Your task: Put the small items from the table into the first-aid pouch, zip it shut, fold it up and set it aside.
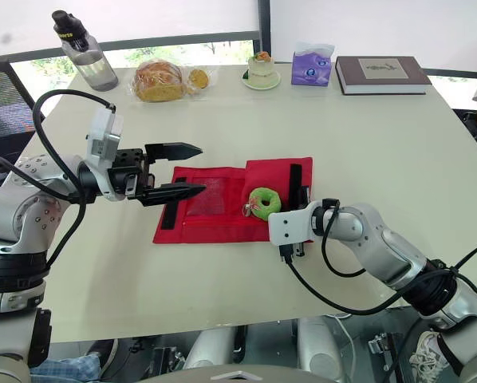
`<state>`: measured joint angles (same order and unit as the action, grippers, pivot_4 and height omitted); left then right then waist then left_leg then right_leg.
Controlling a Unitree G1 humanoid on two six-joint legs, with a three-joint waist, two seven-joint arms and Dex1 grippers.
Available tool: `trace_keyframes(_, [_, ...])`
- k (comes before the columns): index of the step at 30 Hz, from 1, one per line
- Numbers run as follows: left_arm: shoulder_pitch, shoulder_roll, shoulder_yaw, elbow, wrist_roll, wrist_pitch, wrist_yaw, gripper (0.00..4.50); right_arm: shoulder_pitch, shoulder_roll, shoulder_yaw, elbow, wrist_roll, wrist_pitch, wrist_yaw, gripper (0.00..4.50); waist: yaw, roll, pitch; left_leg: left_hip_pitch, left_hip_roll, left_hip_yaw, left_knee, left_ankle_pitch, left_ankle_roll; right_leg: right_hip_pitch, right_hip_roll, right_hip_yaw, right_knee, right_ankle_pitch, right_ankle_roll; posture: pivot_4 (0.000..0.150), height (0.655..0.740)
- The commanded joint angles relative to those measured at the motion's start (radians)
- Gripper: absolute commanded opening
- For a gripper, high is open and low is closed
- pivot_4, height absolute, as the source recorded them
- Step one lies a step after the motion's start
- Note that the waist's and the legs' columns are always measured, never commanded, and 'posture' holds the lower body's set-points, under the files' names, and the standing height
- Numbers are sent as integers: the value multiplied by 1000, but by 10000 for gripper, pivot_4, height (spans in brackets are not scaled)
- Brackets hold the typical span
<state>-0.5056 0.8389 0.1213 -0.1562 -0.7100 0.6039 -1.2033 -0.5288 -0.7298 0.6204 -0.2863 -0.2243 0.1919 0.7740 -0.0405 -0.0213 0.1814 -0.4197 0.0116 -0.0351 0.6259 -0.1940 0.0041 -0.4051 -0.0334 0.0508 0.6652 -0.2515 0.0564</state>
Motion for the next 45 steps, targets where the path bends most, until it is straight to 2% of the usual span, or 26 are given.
trace_keyframes(1, [11,6,40,-44,-17,-6,10,45000,34,-26,-63,-41,1,-24,46,6335,1,0,0,0,0,0,0,0,0,0,0,0,0,0,0,1500,7400])
trace_keyframes(2, [18,5,42,-50,-19,-3,15,45000,53,-36,-79,-59,11,-21,62,7490,2,0,0,0,0,0,0,0,0,0,0,0,0,0,0,1500,7400])
trace_keyframes(3, [28,4,43,-54,-19,-4,18,45000,78,-42,-101,-86,37,-14,79,14483,3,0,0,0,0,0,0,0,0,0,0,0,0,0,0,1500,7400])
trace_keyframes(6, [62,1,61,-49,-19,3,36,45000,180,-52,-203,-224,169,60,124,26697,6,0,0,-1,0,0,0,0,0,0,-1,0,0,0,0,1500,7400])
trace_keyframes(7, [75,2,65,-42,-13,1,41,45000,212,-59,-245,-263,209,80,133,33447,6,0,0,-1,0,-1,0,0,0,0,-1,-1,0,0,0,1500,7400])
trace_keyframes(10, [124,6,78,-15,9,-9,53,45000,309,-58,-376,-350,336,140,138,44220,4,0,0,-2,0,-2,1,0,0,1,-1,-2,0,0,0,1500,7400])
trace_keyframes(18, [218,12,87,83,78,18,145,45000,490,-57,-711,-437,667,236,166,44220,11,0,0,0,1,-3,3,0,0,4,-2,-4,-1,-1,-2,1500,7400])
trace_keyframes(21, [206,-14,98,167,111,31,225,45000,482,-64,-798,-457,793,302,153,44220,13,0,0,0,2,-3,3,0,0,4,-2,-4,-1,-1,-2,1500,7400])
trace_keyframes(25, [198,-26,98,245,116,75,260,45000,406,-79,-863,-460,941,396,112,44220,13,-1,0,1,3,-3,3,0,0,4,-2,-4,-1,-1,-2,1500,7400])
trace_keyframes(30, [160,-54,90,319,96,232,326,45000,265,-128,-894,-417,1104,553,26,44220,19,-1,0,1,4,-3,3,0,0,5,-2,-5,-1,-1,-2,1500,7400])
trace_keyframes(33, [147,-72,101,319,33,400,343,45000,199,-140,-861,-416,1151,607,-9,44220,24,-1,-1,0,4,-3,3,0,0,5,-2,-5,-1,-1,-2,1500,7400])
trace_keyframes(36, [131,-89,132,323,-26,528,365,45000,167,-143,-841,-422,1173,628,-27,44220,26,-1,-1,1,4,-3,3,0,0,5,-2,-5,-1,0,-1,1500,7400])
trace_keyframes(41, [160,-79,53,254,-49,628,326,45000,130,-132,-820,-420,1193,634,-46,44220,26,0,-1,1,3,-2,3,0,0,5,-4,-4,-1,0,-1,1500,7400])
trace_keyframes(44, [113,-120,101,287,-96,688,338,45000,118,-133,-795,-417,1178,622,-39,44220,30,0,-1,1,1,-2,3,0,0,5,-5,-4,-1,-1,-3,1500,7400])
trace_keyframes(45, [94,-134,127,305,-113,706,344,42403,114,-131,-787,-417,1174,618,-37,44868,31,0,-1,1,1,-2,4,0,0,6,-5,-4,-1,-1,-3,1500,7400])
